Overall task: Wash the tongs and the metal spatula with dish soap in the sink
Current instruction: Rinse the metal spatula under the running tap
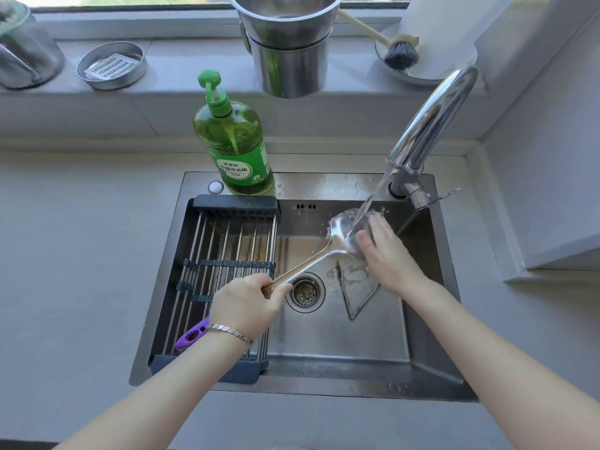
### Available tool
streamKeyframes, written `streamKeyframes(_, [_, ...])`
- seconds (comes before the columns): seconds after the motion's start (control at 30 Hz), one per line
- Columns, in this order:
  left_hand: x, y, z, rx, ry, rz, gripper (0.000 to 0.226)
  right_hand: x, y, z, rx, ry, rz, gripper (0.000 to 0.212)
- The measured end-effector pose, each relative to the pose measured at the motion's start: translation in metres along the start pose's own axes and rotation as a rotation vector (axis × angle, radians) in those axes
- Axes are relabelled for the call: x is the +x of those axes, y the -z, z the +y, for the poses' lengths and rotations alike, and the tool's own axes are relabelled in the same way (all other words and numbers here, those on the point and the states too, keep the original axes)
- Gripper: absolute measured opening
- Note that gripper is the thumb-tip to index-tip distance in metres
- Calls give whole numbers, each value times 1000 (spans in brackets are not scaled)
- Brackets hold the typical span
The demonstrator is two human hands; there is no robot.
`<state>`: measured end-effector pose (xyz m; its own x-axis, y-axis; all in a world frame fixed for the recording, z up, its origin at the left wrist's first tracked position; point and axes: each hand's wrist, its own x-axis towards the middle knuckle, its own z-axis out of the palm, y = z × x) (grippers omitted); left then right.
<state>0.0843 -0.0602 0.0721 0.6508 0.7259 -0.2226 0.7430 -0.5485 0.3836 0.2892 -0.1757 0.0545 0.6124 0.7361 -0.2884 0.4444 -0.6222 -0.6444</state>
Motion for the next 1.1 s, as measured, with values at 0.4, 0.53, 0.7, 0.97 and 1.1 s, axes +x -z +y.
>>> streamKeyframes(0.4, [25,-3,55,-41,-78,-52,28,-14,-6,-41,1403,-428,96,12])
streamKeyframes(0.53, [30,0,43,-86,-109,-122,17,-9,4,-42,1466,-453,253,17])
streamKeyframes(0.7, [27,4,21,78,14,-197,18,-11,2,-41,1473,-499,335,17])
streamKeyframes(0.97, [19,5,20,61,83,-142,20,-19,-45,-69,1361,-488,-21,28])
streamKeyframes(1.1, [23,12,18,34,115,-116,24,-2,-33,-67,1565,-507,83,22])
